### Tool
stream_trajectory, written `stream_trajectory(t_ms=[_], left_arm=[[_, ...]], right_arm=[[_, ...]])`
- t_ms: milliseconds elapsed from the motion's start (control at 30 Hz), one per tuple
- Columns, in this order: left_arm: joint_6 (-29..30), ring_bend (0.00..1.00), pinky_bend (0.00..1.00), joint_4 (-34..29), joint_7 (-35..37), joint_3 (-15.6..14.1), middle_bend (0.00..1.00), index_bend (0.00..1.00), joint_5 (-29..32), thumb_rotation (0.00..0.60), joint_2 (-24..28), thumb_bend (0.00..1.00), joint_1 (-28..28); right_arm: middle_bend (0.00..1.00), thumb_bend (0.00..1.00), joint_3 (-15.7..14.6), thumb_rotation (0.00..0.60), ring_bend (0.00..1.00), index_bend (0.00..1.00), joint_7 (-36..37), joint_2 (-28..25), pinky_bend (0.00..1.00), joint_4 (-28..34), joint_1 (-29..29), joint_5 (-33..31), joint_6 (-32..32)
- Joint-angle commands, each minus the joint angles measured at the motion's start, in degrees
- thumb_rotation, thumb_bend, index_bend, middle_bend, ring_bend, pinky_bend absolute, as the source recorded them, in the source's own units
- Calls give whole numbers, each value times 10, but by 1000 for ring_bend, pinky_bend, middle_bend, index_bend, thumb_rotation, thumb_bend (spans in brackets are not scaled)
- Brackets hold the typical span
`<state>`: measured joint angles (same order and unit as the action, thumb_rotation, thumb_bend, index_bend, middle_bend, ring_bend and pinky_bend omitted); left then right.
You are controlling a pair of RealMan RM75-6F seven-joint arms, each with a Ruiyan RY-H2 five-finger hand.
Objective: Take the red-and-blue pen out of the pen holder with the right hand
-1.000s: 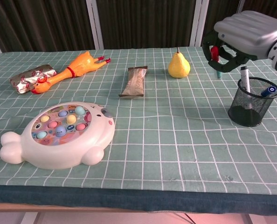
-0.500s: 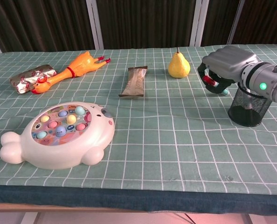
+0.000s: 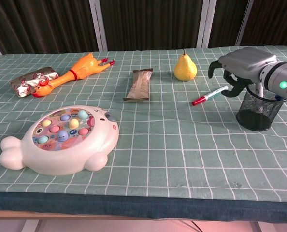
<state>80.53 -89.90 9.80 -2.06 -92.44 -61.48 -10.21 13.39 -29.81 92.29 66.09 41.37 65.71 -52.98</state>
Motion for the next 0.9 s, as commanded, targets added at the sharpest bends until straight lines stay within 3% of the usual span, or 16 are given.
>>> stream_trajectory(t_ms=[33, 267, 333, 433, 533, 700, 900], left_arm=[[0, 70, 374, 0, 0, 0, 106, 241, 0, 600, 0, 457, 0], [2, 70, 374, 2, -2, 1, 106, 240, 1, 600, -2, 457, 0], [1, 71, 374, 3, -4, 1, 106, 241, 1, 600, -2, 457, 0], [-4, 71, 374, 4, -8, 4, 106, 241, 7, 600, -5, 458, -2], [-4, 71, 374, 3, -11, 5, 106, 241, 8, 600, -6, 458, -3], [-4, 71, 374, 2, -13, 5, 106, 241, 7, 600, -7, 457, -3], [-5, 71, 374, 2, -14, 6, 106, 241, 8, 600, -8, 458, -4]], right_arm=[[931, 470, 2, 600, 1000, 399, 35, -28, 939, 41, -16, 14, -26], [931, 466, -1, 600, 960, 506, 72, -80, 897, 120, -54, 61, -111], [906, 465, -3, 600, 894, 532, 76, -107, 854, 160, -79, 79, -158], [769, 434, -22, 600, 729, 534, 68, -174, 774, 272, -158, 102, -269], [619, 395, -51, 600, 573, 498, 42, -218, 678, 346, -204, 105, -308], [450, 378, -87, 600, 395, 404, 20, -245, 535, 380, -251, 109, -335], [381, 378, -107, 600, 335, 341, 29, -249, 495, 375, -275, 115, -334]])
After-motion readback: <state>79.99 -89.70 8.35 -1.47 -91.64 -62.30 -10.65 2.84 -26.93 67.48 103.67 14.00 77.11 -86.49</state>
